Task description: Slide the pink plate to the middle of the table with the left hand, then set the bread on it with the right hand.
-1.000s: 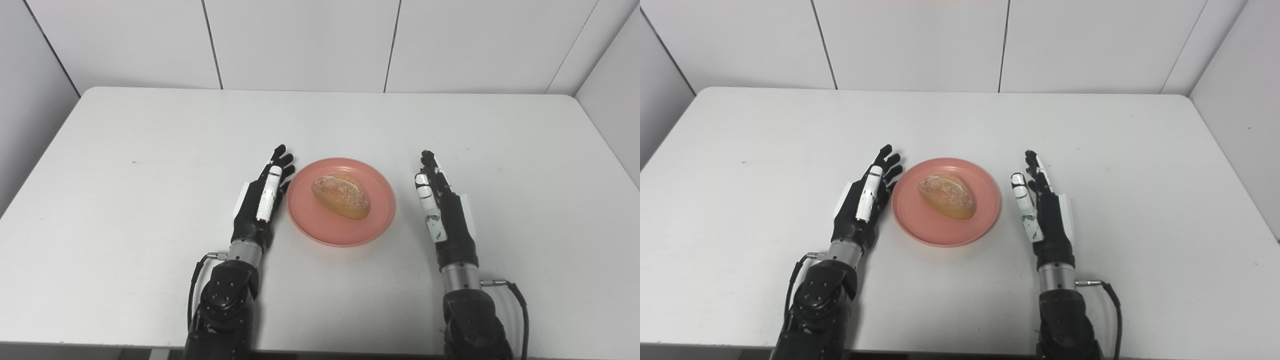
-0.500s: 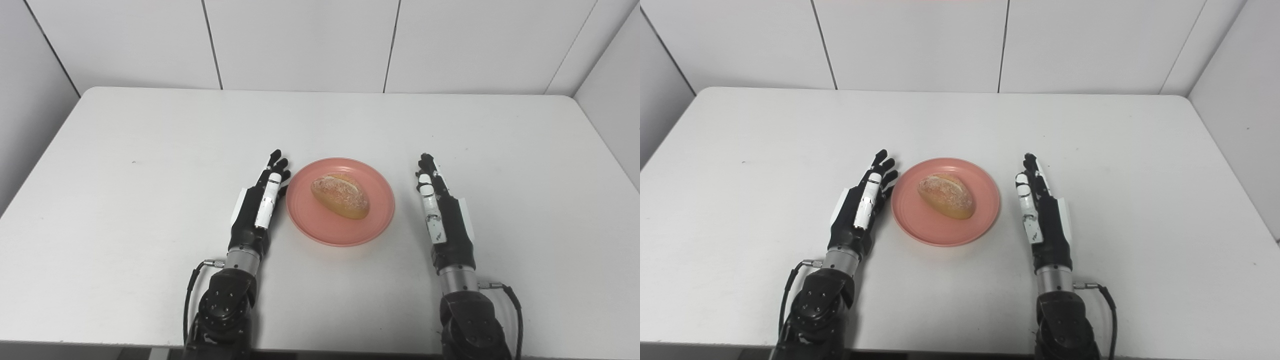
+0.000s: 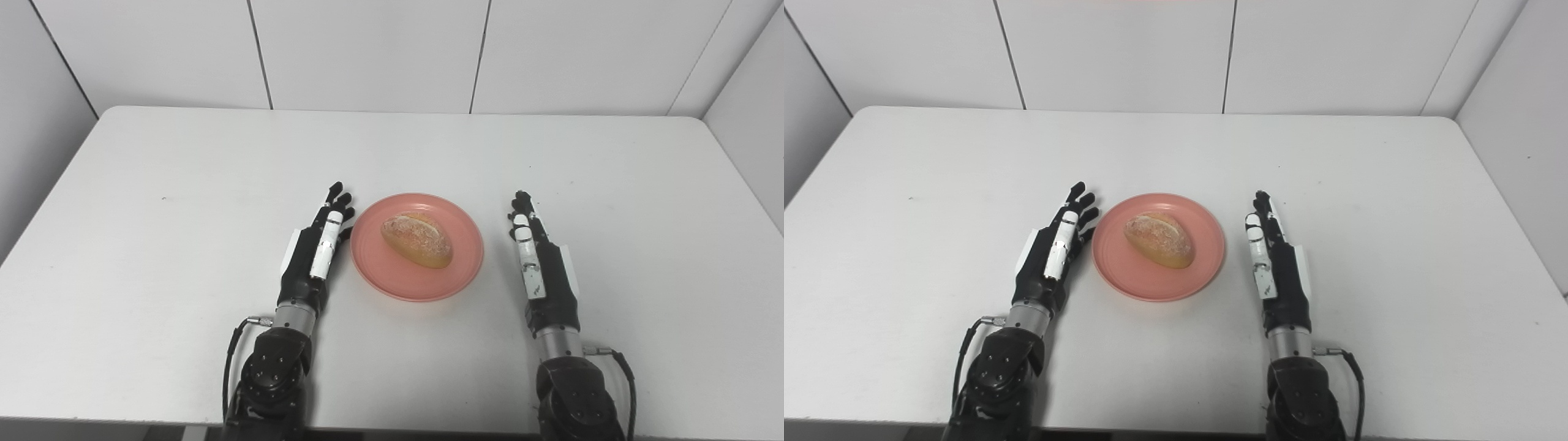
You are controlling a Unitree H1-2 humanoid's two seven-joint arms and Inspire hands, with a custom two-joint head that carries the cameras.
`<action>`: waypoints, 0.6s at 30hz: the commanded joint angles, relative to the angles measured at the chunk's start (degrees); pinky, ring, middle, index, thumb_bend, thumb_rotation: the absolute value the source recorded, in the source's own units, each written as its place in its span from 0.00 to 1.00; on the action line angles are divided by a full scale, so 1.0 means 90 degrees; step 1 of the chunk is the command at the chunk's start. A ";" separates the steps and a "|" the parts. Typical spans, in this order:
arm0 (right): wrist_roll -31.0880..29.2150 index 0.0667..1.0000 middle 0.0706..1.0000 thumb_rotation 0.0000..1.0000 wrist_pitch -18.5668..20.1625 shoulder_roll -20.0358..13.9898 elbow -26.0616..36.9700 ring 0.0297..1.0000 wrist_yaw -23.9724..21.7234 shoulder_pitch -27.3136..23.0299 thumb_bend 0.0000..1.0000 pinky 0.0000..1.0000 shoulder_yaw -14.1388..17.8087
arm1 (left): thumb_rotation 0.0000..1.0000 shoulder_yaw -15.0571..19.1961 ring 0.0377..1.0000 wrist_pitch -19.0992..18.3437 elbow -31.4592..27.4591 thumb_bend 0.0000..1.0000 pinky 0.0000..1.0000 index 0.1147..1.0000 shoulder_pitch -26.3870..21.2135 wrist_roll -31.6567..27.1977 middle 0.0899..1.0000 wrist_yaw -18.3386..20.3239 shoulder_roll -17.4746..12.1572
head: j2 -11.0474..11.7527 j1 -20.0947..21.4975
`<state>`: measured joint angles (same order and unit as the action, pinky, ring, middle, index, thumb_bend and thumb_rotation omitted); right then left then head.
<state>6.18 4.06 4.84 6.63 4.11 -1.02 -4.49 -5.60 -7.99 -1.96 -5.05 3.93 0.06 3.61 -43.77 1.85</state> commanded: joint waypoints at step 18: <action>-0.0014 0.94 0.95 1.00 0.0085 -0.0010 0.0183 0.96 -0.0054 -0.0205 0.17 0.95 -0.0043 | 1.00 -0.0049 0.92 0.0079 -0.0024 0.35 0.89 0.94 -0.0223 0.0108 0.94 -0.0025 -0.0029 | 0.0028 0.0005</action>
<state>6.16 5.94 4.63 6.75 4.10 -1.04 -4.71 -5.74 -7.83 -1.53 -5.24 3.98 0.05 3.21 -43.51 1.93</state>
